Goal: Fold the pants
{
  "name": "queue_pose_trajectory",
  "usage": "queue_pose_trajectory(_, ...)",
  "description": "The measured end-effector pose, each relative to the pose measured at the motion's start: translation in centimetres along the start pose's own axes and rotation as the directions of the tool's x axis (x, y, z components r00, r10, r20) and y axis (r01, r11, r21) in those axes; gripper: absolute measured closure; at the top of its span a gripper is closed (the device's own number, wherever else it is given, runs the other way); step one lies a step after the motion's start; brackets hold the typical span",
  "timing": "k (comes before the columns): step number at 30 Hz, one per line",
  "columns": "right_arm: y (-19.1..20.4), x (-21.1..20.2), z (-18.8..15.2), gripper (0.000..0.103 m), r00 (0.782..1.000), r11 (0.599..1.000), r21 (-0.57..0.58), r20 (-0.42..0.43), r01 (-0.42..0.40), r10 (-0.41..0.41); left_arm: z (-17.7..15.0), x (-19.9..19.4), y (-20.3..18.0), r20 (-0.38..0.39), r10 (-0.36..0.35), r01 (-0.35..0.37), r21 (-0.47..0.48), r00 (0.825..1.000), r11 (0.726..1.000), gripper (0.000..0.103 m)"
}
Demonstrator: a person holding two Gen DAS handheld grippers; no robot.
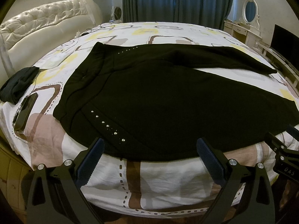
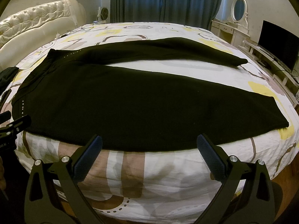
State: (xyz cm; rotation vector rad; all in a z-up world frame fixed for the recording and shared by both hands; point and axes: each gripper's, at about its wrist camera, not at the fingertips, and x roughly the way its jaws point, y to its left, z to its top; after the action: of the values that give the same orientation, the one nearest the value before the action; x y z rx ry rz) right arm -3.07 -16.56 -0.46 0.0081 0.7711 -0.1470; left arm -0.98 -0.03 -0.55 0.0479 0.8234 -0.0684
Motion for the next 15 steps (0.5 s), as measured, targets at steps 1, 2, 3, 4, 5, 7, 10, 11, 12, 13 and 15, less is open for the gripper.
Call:
queue_pose_trajectory(1, 0.00, 0.00, 0.00, 0.002, 1.000, 1.000, 0.001, 0.000, 0.000, 0.000, 0.01, 0.01, -0.03, 0.000, 0.002, -0.002, 0.000, 1.000, 1.000, 0.004)
queue_pose_trajectory(2, 0.02, -0.02, -0.01, 0.002, 1.000, 1.000, 0.001, 0.001, -0.001, 0.001, 0.03, 0.01, 0.01, 0.000, -0.001, 0.001, 0.001, 1.000, 1.000, 0.004)
queue_pose_trajectory(3, 0.02, 0.00, 0.01, 0.002, 1.000, 1.000, 0.000, 0.000, 0.000, 0.000, 0.03, 0.01, 0.00, -0.001, -0.001, 0.001, 0.002, 1.000, 1.000, 0.004)
queue_pose_trajectory(4, 0.02, 0.00, 0.02, 0.002, 1.000, 1.000, 0.000, 0.000, 0.001, -0.001, 0.01, 0.00, -0.01, -0.002, -0.001, 0.001, 0.002, 1.000, 1.000, 0.004)
queue_pose_trajectory(5, 0.02, -0.01, 0.01, 0.002, 1.000, 1.000, 0.000, 0.000, 0.000, 0.000, -0.02, -0.02, 0.01, -0.002, -0.001, 0.001, 0.002, 1.000, 1.000, 0.004)
queue_pose_trajectory(7, 0.02, -0.01, 0.03, 0.002, 1.000, 1.000, 0.001, 0.000, 0.000, 0.000, 0.02, -0.01, -0.03, -0.002, -0.001, 0.001, 0.004, 1.000, 1.000, 0.004)
queue_pose_trajectory(10, 0.03, -0.01, 0.04, 0.002, 1.000, 1.000, 0.000, -0.001, 0.000, 0.000, 0.05, -0.03, -0.13, -0.002, 0.001, -0.001, 0.003, 1.000, 1.000, 0.004)
queue_pose_trajectory(11, 0.04, -0.01, 0.03, 0.002, 1.000, 1.000, 0.000, -0.001, 0.000, 0.000, 0.02, -0.04, -0.09, -0.002, 0.001, -0.001, 0.003, 1.000, 1.000, 0.004)
queue_pose_trajectory(12, 0.03, -0.01, 0.04, 0.002, 1.000, 1.000, 0.000, -0.001, 0.000, 0.000, 0.05, 0.00, -0.14, -0.003, 0.001, -0.001, 0.003, 1.000, 1.000, 0.004)
queue_pose_trajectory(13, 0.03, -0.01, 0.04, 0.002, 1.000, 1.000, 0.001, -0.001, 0.000, 0.000, 0.05, 0.00, -0.16, -0.003, 0.001, -0.001, 0.004, 1.000, 1.000, 0.004)
queue_pose_trajectory(15, 0.07, -0.04, 0.03, 0.002, 1.000, 1.000, 0.000, -0.001, 0.000, 0.000, 0.05, 0.00, -0.15, -0.002, 0.002, -0.002, 0.004, 1.000, 1.000, 0.004)
